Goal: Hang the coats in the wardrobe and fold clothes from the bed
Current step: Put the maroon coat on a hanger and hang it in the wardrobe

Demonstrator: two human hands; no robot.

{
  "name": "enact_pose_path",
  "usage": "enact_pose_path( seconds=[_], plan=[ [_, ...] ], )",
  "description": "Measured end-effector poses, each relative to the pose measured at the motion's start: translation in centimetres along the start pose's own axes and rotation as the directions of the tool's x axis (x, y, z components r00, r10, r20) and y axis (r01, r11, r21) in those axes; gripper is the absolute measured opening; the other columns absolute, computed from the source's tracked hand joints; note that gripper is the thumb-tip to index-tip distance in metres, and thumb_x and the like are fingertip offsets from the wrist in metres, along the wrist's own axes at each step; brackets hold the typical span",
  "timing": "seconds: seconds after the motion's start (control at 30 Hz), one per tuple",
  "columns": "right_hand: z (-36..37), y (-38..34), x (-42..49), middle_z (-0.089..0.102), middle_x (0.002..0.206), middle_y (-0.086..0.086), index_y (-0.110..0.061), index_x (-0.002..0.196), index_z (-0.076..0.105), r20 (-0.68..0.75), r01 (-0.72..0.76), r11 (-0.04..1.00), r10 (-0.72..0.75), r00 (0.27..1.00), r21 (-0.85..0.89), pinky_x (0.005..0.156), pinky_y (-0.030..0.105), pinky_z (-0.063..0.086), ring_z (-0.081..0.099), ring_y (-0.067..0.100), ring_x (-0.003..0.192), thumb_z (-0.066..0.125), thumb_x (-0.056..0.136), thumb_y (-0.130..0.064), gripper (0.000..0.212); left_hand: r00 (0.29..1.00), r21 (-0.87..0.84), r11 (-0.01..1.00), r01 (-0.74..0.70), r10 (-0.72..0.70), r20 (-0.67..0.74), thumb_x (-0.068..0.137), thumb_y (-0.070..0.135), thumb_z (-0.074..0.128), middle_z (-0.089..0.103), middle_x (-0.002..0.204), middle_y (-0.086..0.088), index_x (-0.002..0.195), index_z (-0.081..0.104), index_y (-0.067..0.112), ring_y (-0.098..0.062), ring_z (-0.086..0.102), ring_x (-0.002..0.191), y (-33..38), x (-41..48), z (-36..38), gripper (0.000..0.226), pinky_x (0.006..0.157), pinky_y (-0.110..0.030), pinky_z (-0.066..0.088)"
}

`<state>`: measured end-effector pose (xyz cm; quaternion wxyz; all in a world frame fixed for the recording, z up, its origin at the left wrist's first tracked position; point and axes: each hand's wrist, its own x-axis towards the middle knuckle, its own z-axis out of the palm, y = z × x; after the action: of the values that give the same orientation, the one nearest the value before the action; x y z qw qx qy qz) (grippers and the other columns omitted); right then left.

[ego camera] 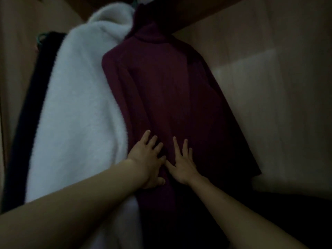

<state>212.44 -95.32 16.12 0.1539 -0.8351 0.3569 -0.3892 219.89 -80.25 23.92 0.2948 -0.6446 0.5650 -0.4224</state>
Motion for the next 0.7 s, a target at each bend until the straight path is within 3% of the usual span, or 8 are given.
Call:
enact_pose_path(
  seconds=[0.43,0.6,0.7],
  plan=[
    [3.1,-2.6,3.5,-0.035,0.156,-0.003,-0.053,0.144,-0.021,0.176,-0.011,0.994,-0.008,0.984,0.111,0.117,0.057,0.004,-0.024,0.032,0.145,0.039,0.082,-0.08,0.09,0.987,0.059,0.993,0.102,-0.108,0.12,0.089,0.076,0.02,0.0,0.164,-0.01,0.155,0.008,0.031,-0.034,-0.013,0.149,-2.8,-0.1,5.3,0.081,0.116,-0.059,-0.013],
    [0.5,-0.9,1.1,-0.026,0.159,-0.007,-0.053,0.146,-0.014,0.183,-0.001,0.989,-0.027,0.983,0.149,0.118,0.054,0.0,-0.022,0.027,0.147,0.034,0.088,-0.075,0.079,0.995,-0.034,0.995,0.097,-0.095,0.036,0.089,0.076,0.013,0.007,0.164,-0.006,0.155,0.012,0.03,-0.029,-0.01,0.15,-2.0,-0.2,4.4,0.08,0.117,-0.057,-0.012],
    [-1.7,0.3,-1.2,-0.024,0.16,-0.007,-0.048,0.149,-0.013,0.184,0.022,0.996,-0.037,0.982,0.086,0.119,0.054,-0.001,-0.023,0.024,0.146,0.033,0.091,-0.07,0.076,0.993,-0.14,0.984,0.107,-0.114,-0.041,0.09,0.073,0.007,0.013,0.163,-0.004,0.154,0.017,0.029,-0.025,-0.006,0.151,-1.4,-0.5,3.4,0.079,0.119,-0.053,-0.01]
  ],
)
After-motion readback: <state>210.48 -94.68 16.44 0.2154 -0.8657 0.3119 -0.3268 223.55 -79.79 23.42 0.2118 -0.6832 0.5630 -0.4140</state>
